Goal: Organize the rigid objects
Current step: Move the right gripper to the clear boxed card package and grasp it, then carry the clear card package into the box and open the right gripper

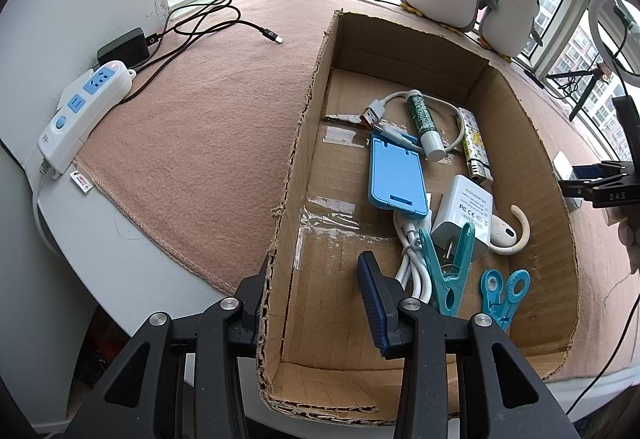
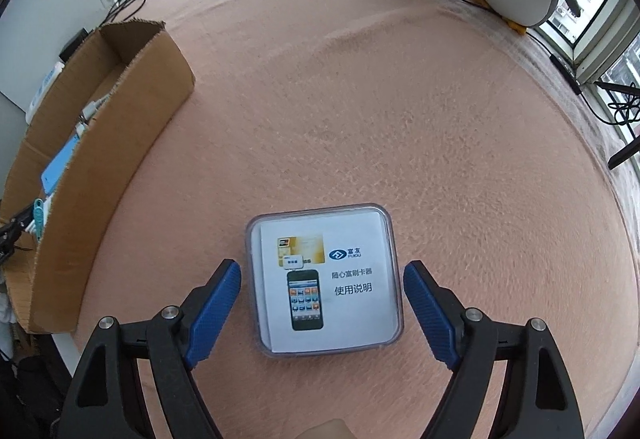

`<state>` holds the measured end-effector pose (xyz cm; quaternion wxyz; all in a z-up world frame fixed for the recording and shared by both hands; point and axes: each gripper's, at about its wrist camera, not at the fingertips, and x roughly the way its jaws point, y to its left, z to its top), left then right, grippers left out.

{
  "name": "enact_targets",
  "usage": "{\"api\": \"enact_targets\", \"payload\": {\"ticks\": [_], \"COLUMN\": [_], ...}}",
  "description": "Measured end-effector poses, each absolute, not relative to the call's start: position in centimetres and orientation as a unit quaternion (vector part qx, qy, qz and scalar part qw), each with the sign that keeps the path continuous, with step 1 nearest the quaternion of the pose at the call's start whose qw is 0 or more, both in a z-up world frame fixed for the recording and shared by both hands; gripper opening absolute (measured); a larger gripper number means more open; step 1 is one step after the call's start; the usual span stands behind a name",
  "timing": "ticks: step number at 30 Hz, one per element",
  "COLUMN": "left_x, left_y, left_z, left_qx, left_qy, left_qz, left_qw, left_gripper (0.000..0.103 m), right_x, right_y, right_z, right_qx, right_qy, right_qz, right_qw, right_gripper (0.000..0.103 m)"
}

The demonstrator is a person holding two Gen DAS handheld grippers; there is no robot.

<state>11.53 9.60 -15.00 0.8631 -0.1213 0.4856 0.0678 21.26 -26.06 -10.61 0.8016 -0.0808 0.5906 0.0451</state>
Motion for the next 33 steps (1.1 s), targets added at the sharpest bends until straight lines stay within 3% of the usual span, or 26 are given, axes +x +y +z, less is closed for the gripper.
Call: {"api": "enact_targets", "payload": {"ticks": [9, 12, 19, 33], "left_x": [11.5, 11.5, 11.5, 11.5], "left_y": [9.6, 9.6, 9.6, 9.6], "left_z": [-15.0, -15.0, -15.0, -15.0], "left_qx": [-0.121, -0.121, -0.121, -0.121], "left_qy": [0.486, 0.485, 0.486, 0.485], "left_qz": [0.068, 0.068, 0.068, 0.068], "left_qw": [0.863, 0.863, 0.863, 0.863], "left_gripper": [0.041, 0.041, 0.041, 0.041], "right_x": [21.6, 21.6, 21.1, 18.1], "right_y": [-25.4, -25.4, -25.4, -27.7], "right_z": [-11.5, -11.4, -11.3, -10.4], "right_qx": [-0.121, -0.106, -0.094, 0.062], "right_qy": [0.604, 0.606, 0.596, 0.55], "right_qz": [0.028, 0.037, 0.026, 0.035], "right_qw": [0.787, 0.788, 0.797, 0.832], "right_gripper": [0.08, 0.069, 0.068, 0.066]}}
